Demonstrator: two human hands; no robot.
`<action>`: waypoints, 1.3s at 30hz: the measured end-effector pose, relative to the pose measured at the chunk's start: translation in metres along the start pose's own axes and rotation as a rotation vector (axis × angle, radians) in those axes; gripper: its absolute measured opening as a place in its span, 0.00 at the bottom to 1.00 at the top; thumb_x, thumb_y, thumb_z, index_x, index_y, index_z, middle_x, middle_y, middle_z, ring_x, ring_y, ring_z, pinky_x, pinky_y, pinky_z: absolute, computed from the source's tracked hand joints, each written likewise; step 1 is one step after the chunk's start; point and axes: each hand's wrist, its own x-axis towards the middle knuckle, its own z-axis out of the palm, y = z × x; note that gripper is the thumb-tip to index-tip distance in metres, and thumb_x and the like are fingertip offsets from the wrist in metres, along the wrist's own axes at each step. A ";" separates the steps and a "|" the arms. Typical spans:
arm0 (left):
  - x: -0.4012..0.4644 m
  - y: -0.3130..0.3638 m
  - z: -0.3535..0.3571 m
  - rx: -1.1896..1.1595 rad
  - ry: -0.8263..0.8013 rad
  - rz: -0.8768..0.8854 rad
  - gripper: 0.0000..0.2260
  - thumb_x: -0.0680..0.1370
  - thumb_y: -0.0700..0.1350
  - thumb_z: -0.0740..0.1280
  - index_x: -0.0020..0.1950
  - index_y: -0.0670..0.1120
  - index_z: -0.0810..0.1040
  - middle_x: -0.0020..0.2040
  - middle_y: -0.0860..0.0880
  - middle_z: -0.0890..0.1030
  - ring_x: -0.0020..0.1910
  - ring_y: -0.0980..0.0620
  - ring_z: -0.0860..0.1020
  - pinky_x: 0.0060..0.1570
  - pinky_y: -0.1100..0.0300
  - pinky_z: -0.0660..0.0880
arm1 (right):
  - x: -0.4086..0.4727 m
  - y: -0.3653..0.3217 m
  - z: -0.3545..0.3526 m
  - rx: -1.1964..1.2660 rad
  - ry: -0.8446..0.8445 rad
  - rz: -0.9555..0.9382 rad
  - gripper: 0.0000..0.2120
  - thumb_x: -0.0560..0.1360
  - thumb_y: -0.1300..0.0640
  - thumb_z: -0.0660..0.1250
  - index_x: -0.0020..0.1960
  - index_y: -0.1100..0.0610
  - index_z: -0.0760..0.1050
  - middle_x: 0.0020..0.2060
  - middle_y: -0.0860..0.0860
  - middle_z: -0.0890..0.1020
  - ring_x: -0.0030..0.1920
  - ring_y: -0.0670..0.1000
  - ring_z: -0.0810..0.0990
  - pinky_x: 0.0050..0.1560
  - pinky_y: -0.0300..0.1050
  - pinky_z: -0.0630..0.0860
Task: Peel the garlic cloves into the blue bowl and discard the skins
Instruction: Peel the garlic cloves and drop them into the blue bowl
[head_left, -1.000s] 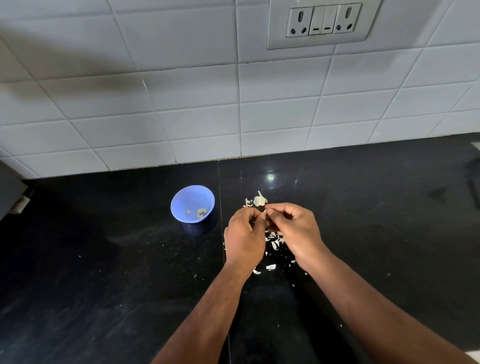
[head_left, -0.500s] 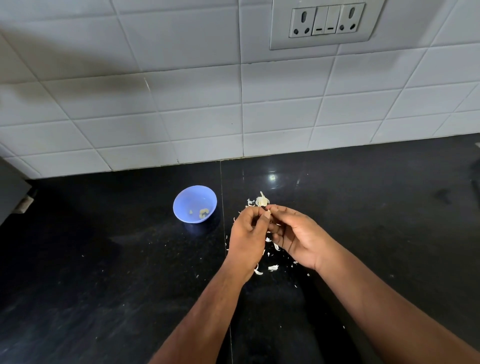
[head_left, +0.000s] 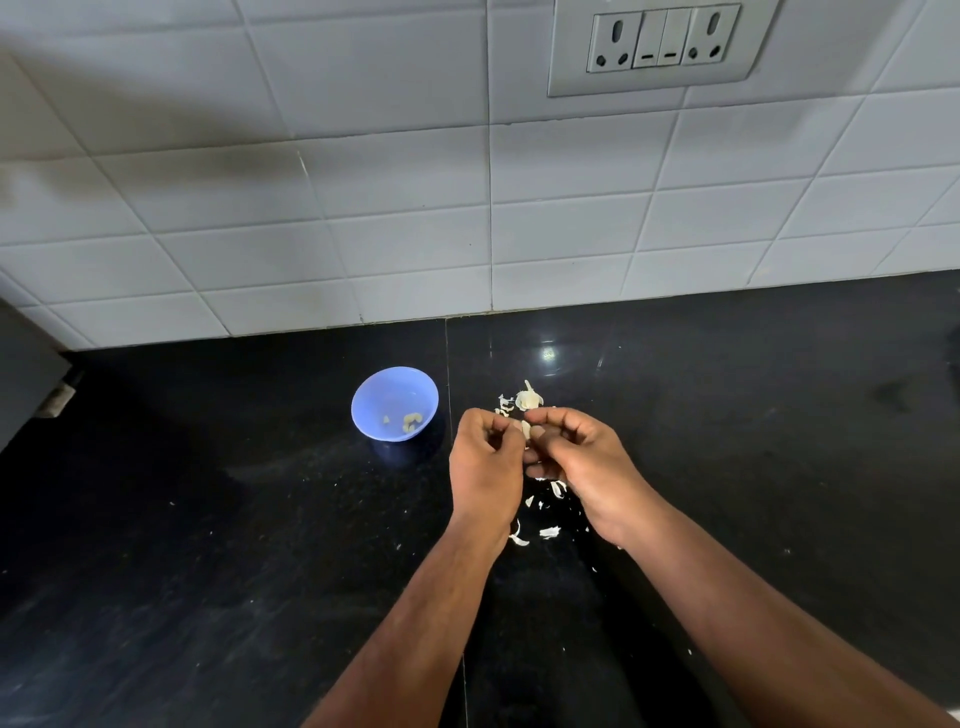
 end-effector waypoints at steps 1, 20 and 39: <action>0.000 -0.001 0.000 -0.007 -0.005 -0.002 0.02 0.82 0.40 0.69 0.52 0.46 0.77 0.47 0.47 0.85 0.41 0.54 0.85 0.44 0.59 0.84 | 0.000 0.002 0.001 0.023 -0.018 0.016 0.08 0.82 0.65 0.68 0.59 0.58 0.82 0.45 0.57 0.87 0.44 0.51 0.86 0.51 0.49 0.85; 0.006 -0.014 -0.024 0.686 -0.041 0.088 0.05 0.77 0.58 0.75 0.44 0.59 0.83 0.50 0.61 0.81 0.51 0.60 0.80 0.48 0.52 0.81 | 0.004 0.007 -0.005 0.186 0.087 0.048 0.06 0.78 0.65 0.73 0.55 0.63 0.84 0.42 0.56 0.87 0.39 0.49 0.85 0.41 0.42 0.84; 0.001 0.007 -0.018 -0.091 -0.209 -0.215 0.09 0.83 0.50 0.72 0.51 0.46 0.88 0.45 0.49 0.88 0.43 0.55 0.85 0.41 0.55 0.84 | 0.004 0.012 -0.014 -0.611 0.058 -0.373 0.09 0.80 0.60 0.71 0.53 0.48 0.86 0.47 0.43 0.86 0.49 0.41 0.84 0.50 0.34 0.79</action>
